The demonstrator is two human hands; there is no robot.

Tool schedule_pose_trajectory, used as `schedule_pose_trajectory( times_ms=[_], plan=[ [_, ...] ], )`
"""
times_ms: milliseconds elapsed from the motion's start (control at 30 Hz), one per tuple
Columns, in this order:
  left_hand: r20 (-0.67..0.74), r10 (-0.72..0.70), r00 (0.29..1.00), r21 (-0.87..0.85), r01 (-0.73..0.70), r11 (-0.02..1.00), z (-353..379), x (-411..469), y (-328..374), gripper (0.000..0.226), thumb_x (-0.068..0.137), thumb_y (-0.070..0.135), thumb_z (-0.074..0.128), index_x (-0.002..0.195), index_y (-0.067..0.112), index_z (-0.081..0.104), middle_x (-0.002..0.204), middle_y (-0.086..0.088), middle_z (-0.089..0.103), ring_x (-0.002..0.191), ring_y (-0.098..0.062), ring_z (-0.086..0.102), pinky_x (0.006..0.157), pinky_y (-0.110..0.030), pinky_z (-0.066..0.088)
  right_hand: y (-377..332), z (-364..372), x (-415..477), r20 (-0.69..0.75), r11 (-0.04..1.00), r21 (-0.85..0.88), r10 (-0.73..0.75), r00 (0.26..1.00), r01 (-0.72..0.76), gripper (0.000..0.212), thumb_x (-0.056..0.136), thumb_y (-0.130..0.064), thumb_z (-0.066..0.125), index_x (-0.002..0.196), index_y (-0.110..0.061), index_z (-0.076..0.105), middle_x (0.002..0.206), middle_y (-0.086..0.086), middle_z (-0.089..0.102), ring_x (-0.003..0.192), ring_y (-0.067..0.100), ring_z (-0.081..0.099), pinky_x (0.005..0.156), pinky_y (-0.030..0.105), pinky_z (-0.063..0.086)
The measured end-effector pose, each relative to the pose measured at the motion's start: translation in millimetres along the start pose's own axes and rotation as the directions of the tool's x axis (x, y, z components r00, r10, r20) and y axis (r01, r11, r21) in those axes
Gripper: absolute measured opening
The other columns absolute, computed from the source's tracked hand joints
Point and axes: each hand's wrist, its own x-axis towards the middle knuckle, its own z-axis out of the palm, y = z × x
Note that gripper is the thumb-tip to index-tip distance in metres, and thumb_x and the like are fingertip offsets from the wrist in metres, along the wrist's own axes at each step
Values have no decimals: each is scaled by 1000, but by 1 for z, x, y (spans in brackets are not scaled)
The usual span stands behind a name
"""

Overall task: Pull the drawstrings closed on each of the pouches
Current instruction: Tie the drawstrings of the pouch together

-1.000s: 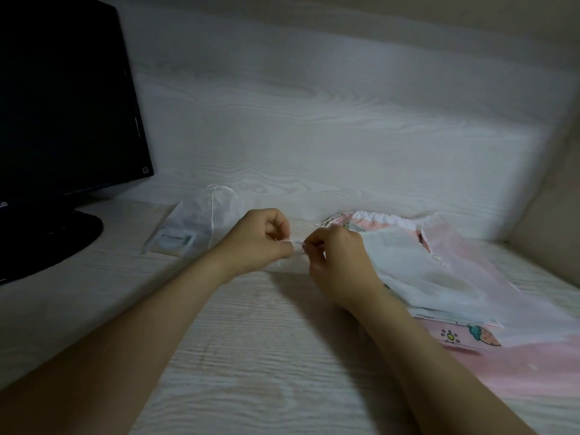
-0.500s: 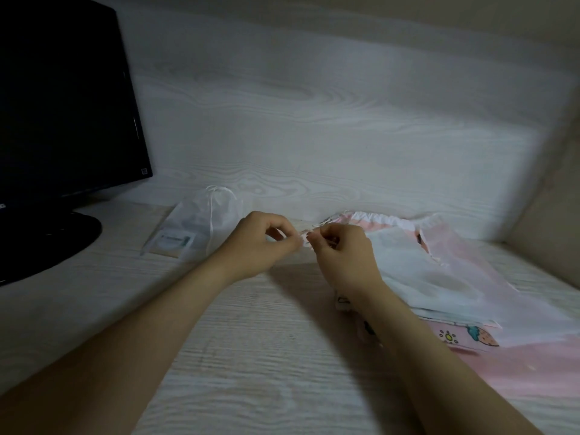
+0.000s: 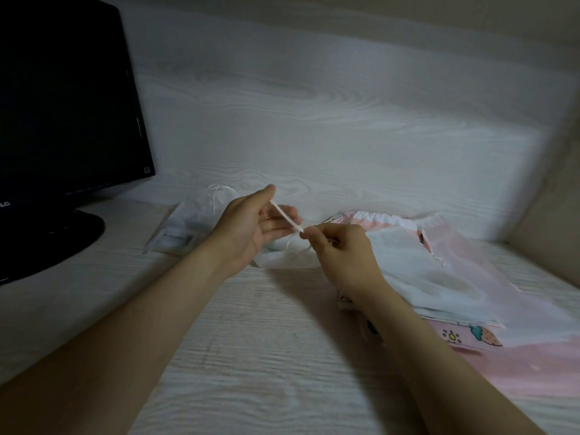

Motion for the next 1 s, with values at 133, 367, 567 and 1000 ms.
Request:
schedule_pose_trajectory(
  times_ms=[133, 367, 567, 1000],
  plan=[
    [-60, -3, 998, 133, 11, 991, -3, 3, -1, 43, 109, 35, 53, 71, 23, 37, 58, 3, 32, 50, -14, 32, 61, -33, 47, 2, 0, 1, 19, 992, -127, -10, 1000, 13, 29, 105, -35, 52, 107, -27, 80, 85, -7, 75, 82, 11, 66, 80, 33, 50],
    [-73, 297, 952, 588, -199, 784, -11, 2, -4, 15, 88, 17, 73, 89, 20, 59, 55, 8, 47, 56, -14, 43, 63, -31, 38, 5, -8, 2, -39, 812, -583, 0, 999, -23, 25, 103, -48, 56, 116, -35, 73, 112, 2, 47, 112, 30, 41, 86, 36, 22],
    [266, 350, 898, 936, -328, 129, -21, -10, -5, 22, 84, 49, 80, 97, 37, 67, 79, 15, 60, 81, -10, 63, 72, -34, 55, 13, -7, 6, -105, 940, -318, -164, 981, 123, 40, 93, -14, 62, 58, -22, 46, 61, -3, 48, 66, 13, 40, 58, 14, 28],
    [233, 209, 950, 969, -245, 31, -18, -4, -23, 29, 88, 39, 59, 72, 16, 60, 86, 6, 59, 73, -20, 62, 67, -40, 54, 8, 5, -6, 210, 966, -195, -128, 969, 170, 23, 90, -15, 64, 71, -22, 74, 65, -11, 68, 63, 7, 60, 60, 16, 42]
  ],
)
